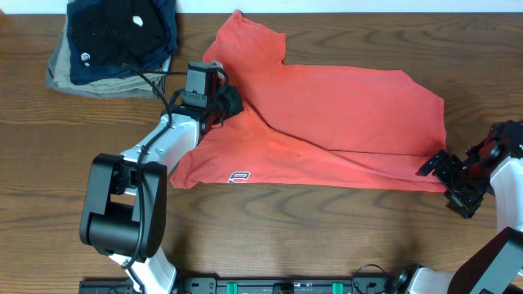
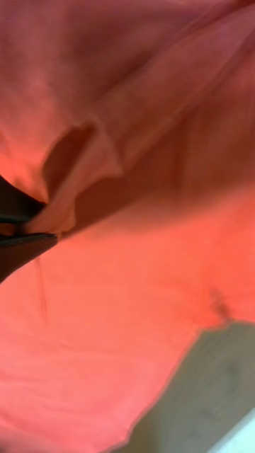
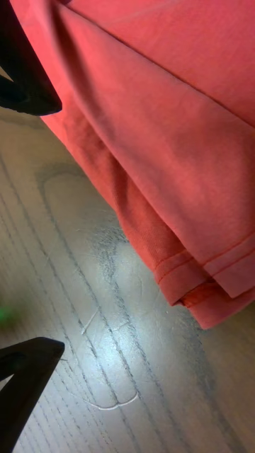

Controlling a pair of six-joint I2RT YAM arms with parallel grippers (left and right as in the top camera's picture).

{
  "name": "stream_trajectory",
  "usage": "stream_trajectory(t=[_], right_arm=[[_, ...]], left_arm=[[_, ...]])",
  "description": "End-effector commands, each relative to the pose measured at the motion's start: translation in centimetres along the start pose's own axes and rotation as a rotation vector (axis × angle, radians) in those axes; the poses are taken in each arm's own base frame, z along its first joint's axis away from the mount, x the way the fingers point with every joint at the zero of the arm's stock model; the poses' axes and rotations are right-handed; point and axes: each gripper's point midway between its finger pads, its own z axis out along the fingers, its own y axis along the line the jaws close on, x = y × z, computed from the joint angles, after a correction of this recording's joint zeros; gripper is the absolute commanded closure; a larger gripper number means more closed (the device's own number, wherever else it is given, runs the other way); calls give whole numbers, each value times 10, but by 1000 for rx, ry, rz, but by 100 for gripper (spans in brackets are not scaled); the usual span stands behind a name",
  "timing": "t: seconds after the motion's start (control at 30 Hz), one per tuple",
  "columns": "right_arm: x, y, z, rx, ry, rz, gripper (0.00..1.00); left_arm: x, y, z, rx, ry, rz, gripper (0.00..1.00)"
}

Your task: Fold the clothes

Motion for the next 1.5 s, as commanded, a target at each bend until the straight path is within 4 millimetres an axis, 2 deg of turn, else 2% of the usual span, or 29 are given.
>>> stream_trajectory(t=[0.0,0.1,0.13,0.17,0.2,0.33,0.37,0.4,0.43,0.47,0.57,0.63,0.73,0.83,1.0,1.27,1.47], right_arm=[[4,4,2,-2,9,-30,2],[6,9,3,-2,12,-53,2],[7,11,3,-3,11,-60,1],[7,13,4,-3,10,-70,1],[8,15,4,-3,11,-79,1],[10,20,5,-3,11,-98,1],[9,20,5,-4,9,-99,1],[8,20,5,-7,3,-100,1],[7,21,5,-8,-2,-100,1],[4,22,5,-13,-12,-102,1],[-5,26,4,-28,-51,-93,1],[-14,30,4,-43,-87,-93,1],[-30,32,2,-40,-156,-80,1],[-41,23,0,15,-209,-19,1],[-42,18,11,44,-185,-9,3],[-48,7,46,111,-122,5,4],[-58,5,50,104,-143,-9,8]], left_arm=[[-15,-3,2,9,-57,-6,93],[-26,-5,1,10,-107,4,94],[-29,-4,0,3,-124,6,88],[-32,-3,0,-5,-138,7,69],[-34,-3,0,-8,-148,8,63],[-46,1,-4,-9,-182,1,70],[-49,2,-7,3,-182,-4,61],[-51,1,-11,24,-175,-10,33],[-52,1,-13,38,-168,-13,14],[-52,-1,-17,61,-153,-19,2],[-44,1,-27,93,-85,-48,2],[-32,10,-31,70,-21,-82,2],[-6,28,-33,-4,81,-135,2],[22,43,-37,-74,187,-173,2],[53,58,-45,-146,303,-178,2],[72,97,-57,-353,329,-183,2],[74,107,-62,-410,334,-172,2]])
